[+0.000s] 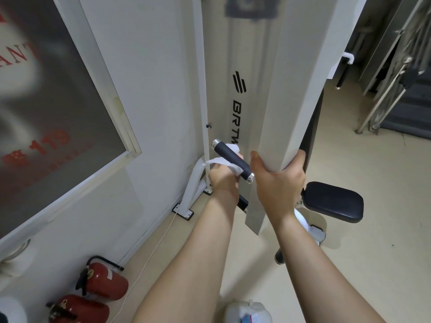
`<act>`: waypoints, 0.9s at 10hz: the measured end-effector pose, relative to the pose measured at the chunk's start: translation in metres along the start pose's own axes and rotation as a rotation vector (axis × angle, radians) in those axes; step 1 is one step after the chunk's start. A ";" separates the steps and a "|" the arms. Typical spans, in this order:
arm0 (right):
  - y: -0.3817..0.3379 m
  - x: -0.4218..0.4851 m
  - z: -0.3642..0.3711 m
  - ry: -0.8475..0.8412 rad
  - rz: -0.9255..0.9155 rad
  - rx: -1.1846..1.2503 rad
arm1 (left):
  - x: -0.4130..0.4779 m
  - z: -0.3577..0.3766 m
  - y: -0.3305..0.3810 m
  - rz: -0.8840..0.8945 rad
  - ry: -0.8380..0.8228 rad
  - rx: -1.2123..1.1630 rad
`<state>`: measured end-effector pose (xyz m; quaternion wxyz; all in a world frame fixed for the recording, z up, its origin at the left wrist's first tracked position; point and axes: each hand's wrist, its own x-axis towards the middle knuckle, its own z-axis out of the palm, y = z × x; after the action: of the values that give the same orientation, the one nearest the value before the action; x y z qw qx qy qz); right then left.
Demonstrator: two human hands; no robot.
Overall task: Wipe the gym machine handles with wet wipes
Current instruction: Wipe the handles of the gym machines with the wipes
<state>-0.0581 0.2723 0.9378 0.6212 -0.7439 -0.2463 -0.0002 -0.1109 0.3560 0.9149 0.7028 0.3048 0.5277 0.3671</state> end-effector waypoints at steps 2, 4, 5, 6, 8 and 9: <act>0.002 0.006 -0.004 -0.010 0.007 0.002 | 0.013 0.001 -0.022 0.004 0.029 0.036; 0.001 0.003 -0.001 -0.015 -0.001 0.007 | 0.042 -0.009 0.018 0.110 0.163 -0.062; 0.001 0.005 0.000 -0.014 0.015 0.026 | 0.009 -0.001 -0.021 0.192 -0.048 0.061; 0.002 0.009 -0.002 -0.035 0.006 0.030 | 0.004 -0.005 -0.055 0.407 -0.174 0.238; 0.003 0.010 -0.020 -0.208 0.006 0.080 | -0.017 -0.044 -0.045 0.543 0.165 0.469; 0.017 -0.002 -0.047 -0.332 -0.016 0.147 | -0.081 -0.040 -0.049 0.710 0.212 0.469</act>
<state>-0.0389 0.2261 0.9320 0.6247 -0.6843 -0.3508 0.1357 -0.1538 0.2633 0.9060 0.3870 0.5792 0.5283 0.4855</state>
